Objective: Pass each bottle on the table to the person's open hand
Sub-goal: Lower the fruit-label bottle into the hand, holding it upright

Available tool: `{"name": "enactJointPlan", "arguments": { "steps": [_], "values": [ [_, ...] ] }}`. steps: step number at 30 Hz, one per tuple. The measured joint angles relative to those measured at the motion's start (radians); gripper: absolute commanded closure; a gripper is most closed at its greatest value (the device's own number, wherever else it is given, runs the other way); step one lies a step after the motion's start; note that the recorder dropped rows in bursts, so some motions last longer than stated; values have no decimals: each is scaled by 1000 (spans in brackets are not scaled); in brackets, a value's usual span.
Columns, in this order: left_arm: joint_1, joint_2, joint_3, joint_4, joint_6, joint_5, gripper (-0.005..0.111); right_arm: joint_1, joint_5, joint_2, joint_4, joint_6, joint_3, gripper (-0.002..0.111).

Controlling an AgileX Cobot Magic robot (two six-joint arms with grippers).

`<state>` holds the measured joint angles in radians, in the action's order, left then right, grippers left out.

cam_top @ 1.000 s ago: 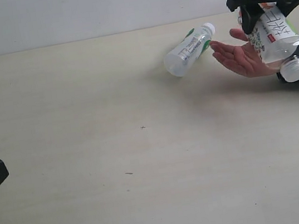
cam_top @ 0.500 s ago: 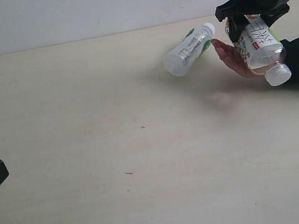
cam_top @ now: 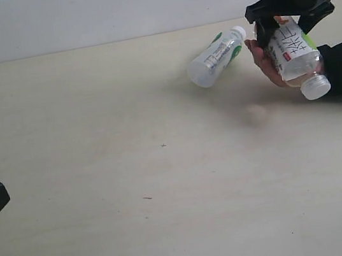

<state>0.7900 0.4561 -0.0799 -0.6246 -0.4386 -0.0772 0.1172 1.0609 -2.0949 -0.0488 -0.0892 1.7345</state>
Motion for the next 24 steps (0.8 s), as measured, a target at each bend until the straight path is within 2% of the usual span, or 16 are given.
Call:
{"name": "enactJointPlan", "arguments": {
  "steps": [9, 12, 14, 15, 17, 18, 21, 24],
  "values": [
    [0, 0, 0, 0, 0, 0, 107, 0, 8, 14, -5, 0, 0, 21],
    [0, 0, 0, 0, 0, 0, 107, 0, 0, 39, -5, 0, 0, 24],
    [0, 0, 0, 0, 0, 0, 107, 0, -6, 51, -5, -5, 0, 41],
    [0, 0, 0, 0, 0, 0, 107, 0, -6, 53, -7, -7, 0, 60],
    [0, 0, 0, 0, 0, 0, 107, 0, -1, 48, -18, -13, 0, 108],
    [0, 0, 0, 0, 0, 0, 107, 0, 3, 40, -20, -13, 0, 104],
    [0, 0, 0, 0, 0, 0, 107, 0, 1, 10, -20, -15, 0, 108],
    [0, 0, 0, 0, 0, 0, 107, 0, -19, -5, -25, -15, 0, 108]
  ]
}}
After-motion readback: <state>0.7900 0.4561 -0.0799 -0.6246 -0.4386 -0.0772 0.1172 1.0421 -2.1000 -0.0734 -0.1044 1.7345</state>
